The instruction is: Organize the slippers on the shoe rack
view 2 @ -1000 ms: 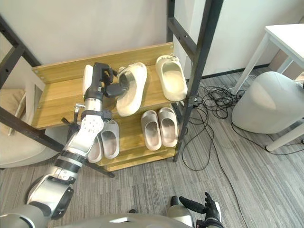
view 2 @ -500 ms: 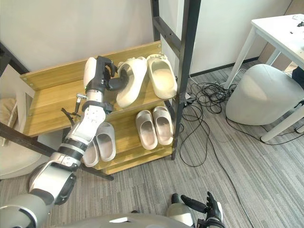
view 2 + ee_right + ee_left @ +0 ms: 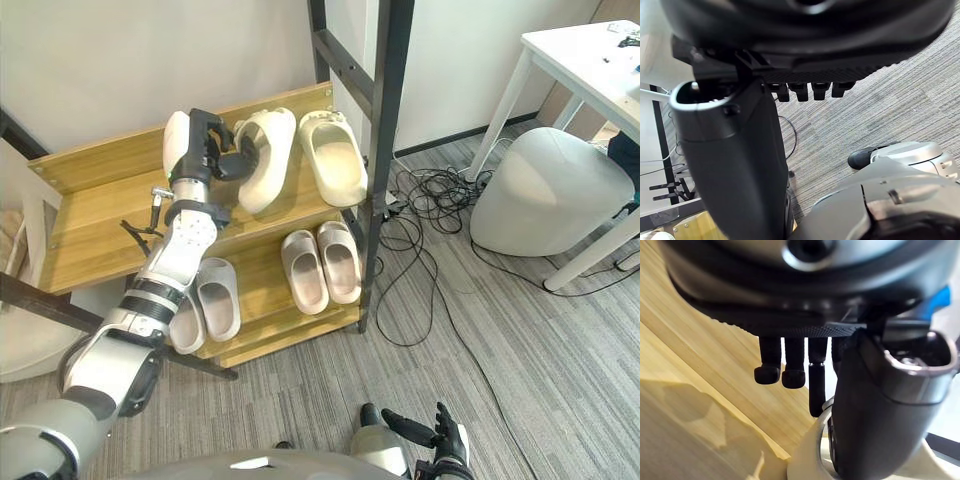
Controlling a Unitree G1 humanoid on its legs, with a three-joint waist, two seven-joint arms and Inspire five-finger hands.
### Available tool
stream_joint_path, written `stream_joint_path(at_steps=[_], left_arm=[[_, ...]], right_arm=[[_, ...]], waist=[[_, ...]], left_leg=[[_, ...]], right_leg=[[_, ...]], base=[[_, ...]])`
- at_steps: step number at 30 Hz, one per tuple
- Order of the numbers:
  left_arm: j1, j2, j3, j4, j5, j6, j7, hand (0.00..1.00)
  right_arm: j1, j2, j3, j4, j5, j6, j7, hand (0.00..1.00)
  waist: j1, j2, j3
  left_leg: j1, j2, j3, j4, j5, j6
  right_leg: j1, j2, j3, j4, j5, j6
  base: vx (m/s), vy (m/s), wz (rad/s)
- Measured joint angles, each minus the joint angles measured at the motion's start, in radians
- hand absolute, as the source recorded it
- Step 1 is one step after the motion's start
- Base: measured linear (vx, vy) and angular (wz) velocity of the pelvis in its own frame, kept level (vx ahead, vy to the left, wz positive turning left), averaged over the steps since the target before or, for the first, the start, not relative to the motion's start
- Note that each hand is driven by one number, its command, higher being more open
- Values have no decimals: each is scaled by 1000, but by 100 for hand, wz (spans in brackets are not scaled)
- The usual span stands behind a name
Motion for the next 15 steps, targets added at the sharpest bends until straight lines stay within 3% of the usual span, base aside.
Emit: stream_joint_path(at_steps=[6, 7, 15], left_arm=[[1, -1, 1, 0, 20, 0, 0, 0], [1, -1, 1, 0, 22, 0, 0, 100], [3, -13, 4, -4, 36, 0, 0, 100]], right_arm=[[0, 1, 1, 0, 0, 0, 0, 100], [0, 1, 2, 0, 0, 0, 0, 100], [0, 1, 4, 0, 0, 1, 0, 100]], waist=[[4, -4, 5], [4, -5, 5], [4, -8, 8]], left_leg=[[-7, -2, -21, 4, 3, 2], [-8, -2, -24, 4, 4, 2], [-8, -2, -34, 4, 6, 4]], right_leg=[[4, -3, -21, -1, 0, 0], [4, -3, -23, 0, 0, 0], [12, -3, -33, 0, 0, 0]], base=[[-12, 2, 10], [-8, 3, 7], [-2, 3, 3]])
